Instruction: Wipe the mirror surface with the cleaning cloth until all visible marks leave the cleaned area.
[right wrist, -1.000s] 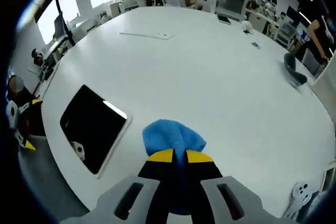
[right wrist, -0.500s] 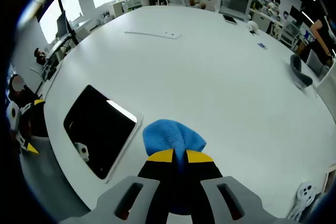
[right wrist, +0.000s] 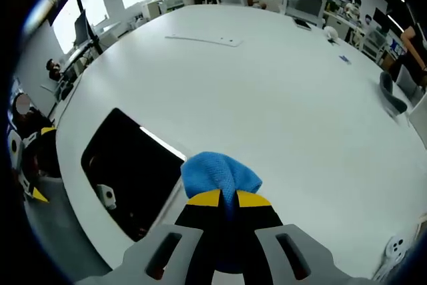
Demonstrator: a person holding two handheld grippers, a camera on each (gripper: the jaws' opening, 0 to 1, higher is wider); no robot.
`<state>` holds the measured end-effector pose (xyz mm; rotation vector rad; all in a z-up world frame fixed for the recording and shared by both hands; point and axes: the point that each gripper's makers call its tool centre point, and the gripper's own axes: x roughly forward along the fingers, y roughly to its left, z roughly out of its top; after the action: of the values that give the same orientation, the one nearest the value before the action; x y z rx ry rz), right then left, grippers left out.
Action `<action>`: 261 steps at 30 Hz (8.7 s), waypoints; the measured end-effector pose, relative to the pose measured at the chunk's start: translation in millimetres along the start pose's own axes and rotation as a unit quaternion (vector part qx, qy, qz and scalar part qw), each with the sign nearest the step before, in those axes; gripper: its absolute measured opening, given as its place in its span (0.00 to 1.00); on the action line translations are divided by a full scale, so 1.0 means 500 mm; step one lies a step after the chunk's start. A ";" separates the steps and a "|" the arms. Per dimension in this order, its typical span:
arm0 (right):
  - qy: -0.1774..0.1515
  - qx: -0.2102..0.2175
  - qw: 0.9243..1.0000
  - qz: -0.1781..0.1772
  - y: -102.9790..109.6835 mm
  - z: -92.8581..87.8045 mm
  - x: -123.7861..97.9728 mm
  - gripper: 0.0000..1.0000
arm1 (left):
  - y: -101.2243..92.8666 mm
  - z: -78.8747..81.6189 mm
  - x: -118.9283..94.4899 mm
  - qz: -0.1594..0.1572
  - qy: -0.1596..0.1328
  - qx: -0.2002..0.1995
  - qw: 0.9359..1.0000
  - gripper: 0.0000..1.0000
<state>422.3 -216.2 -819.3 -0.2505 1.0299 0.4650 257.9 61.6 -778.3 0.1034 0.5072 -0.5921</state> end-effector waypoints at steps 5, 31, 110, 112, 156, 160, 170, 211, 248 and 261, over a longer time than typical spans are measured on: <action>-0.002 -0.003 1.000 0.004 0.017 0.006 0.011 0.02 | 0.000 -0.001 0.000 0.000 0.002 0.000 1.000 0.99; 0.000 -0.015 0.999 0.034 0.122 0.041 0.058 0.02 | -0.005 -0.002 0.001 -0.007 0.004 -0.007 1.000 0.99; -0.003 -0.068 0.992 0.103 0.374 0.160 0.182 0.02 | 0.000 -0.017 0.009 -0.007 0.011 -0.008 1.000 0.99; -0.002 -0.072 0.992 0.105 0.380 0.164 0.186 0.02 | 0.000 -0.018 0.009 -0.007 0.012 -0.008 1.000 0.99; -0.004 -0.119 0.985 0.128 0.469 0.173 0.185 0.02 | 0.002 -0.021 0.009 -0.005 0.020 -0.005 1.000 0.99; -0.002 -0.123 0.984 0.130 0.474 0.166 0.182 0.02 | 0.002 -0.023 0.010 -0.006 0.021 -0.005 1.000 0.99; 0.001 -0.130 0.982 0.136 0.490 0.151 0.169 0.02 | 0.002 -0.023 0.010 -0.006 0.021 -0.004 1.000 0.99; -0.008 -0.137 0.980 0.143 0.453 0.096 0.154 0.02 | -0.001 -0.020 0.007 -0.006 0.020 -0.002 1.000 0.99; 0.003 -0.127 0.984 0.129 0.371 0.047 0.112 0.02 | -0.020 -0.009 -0.004 -0.043 -0.004 0.012 0.999 0.99; 0.009 -0.124 0.985 0.119 0.322 0.021 0.096 0.02 | -0.026 0.003 -0.007 -0.054 -0.021 -0.012 0.998 0.99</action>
<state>373.1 -58.9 -853.1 -0.3552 1.0249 0.8114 248.8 52.5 -774.5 0.0402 0.4811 -0.6930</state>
